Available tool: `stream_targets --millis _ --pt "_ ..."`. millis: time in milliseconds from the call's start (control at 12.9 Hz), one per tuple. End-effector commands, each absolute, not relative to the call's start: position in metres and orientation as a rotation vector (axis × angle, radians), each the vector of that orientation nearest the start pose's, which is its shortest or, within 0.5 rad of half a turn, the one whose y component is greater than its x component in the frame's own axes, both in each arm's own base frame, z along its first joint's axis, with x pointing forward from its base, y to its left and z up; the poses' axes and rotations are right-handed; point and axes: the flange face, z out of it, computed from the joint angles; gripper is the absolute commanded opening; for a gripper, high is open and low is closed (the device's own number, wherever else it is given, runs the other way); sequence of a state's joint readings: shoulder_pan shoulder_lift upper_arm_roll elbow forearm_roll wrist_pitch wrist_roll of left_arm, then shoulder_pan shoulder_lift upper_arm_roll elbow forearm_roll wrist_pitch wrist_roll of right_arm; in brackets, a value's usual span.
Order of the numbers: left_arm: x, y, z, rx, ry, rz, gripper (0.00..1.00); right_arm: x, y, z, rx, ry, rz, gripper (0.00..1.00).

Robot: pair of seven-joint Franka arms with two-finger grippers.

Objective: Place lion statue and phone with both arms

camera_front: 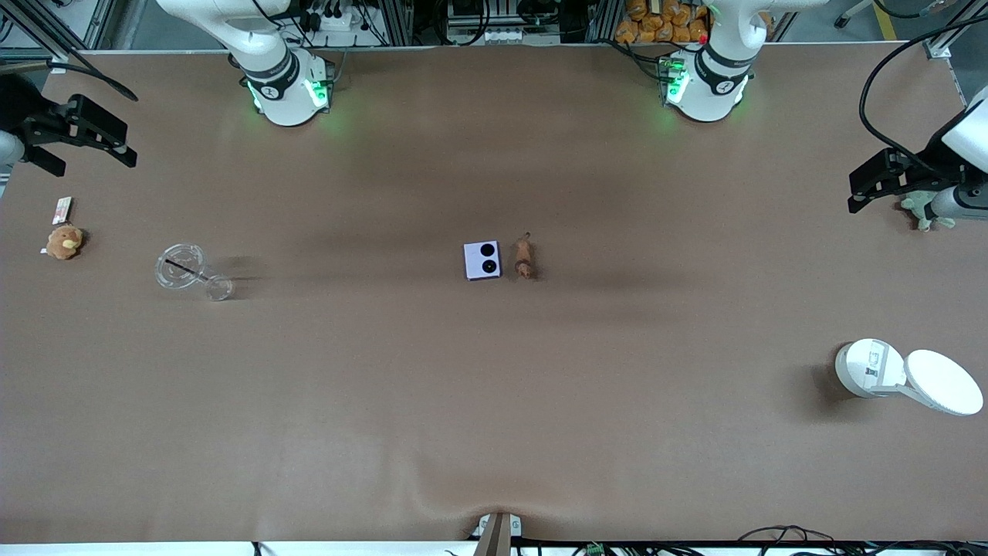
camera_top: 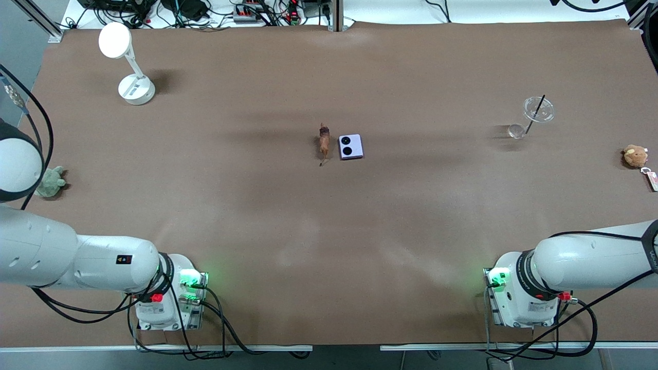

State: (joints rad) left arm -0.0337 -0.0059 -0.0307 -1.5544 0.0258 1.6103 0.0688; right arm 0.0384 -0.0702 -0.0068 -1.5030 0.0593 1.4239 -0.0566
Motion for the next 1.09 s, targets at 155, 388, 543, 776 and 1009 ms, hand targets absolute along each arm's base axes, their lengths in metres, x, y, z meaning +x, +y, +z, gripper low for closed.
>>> stream_targets --millis 155,388,543,776,1009 --pt "0.5579 -0.0261 0.6407 -3.095 0.209 -0.094 1.00 0.5179 0.0170 0.6860 -3.107 -0.158 0.009 1.00" --pt "0.5578 -0.0279 0.6415 -3.095 0.212 -0.097 1.00 0.5186 0.0148 0.6845 -3.106 -0.137 0.013 1.00" --pt "0.5577 -0.0296 0.6422 -3.095 0.219 -0.099 1.00 0.5217 0.0109 0.6797 -3.092 -0.132 0.029 1.00" --pt "0.5587 -0.0282 0.6398 -3.099 0.210 -0.092 1.00 0.5223 0.0103 0.6789 -3.091 -0.130 0.031 1.00" --pt "0.5587 -0.0284 0.6397 -3.100 0.210 -0.092 1.00 0.5228 0.0095 0.6781 -3.091 -0.127 0.033 1.00"
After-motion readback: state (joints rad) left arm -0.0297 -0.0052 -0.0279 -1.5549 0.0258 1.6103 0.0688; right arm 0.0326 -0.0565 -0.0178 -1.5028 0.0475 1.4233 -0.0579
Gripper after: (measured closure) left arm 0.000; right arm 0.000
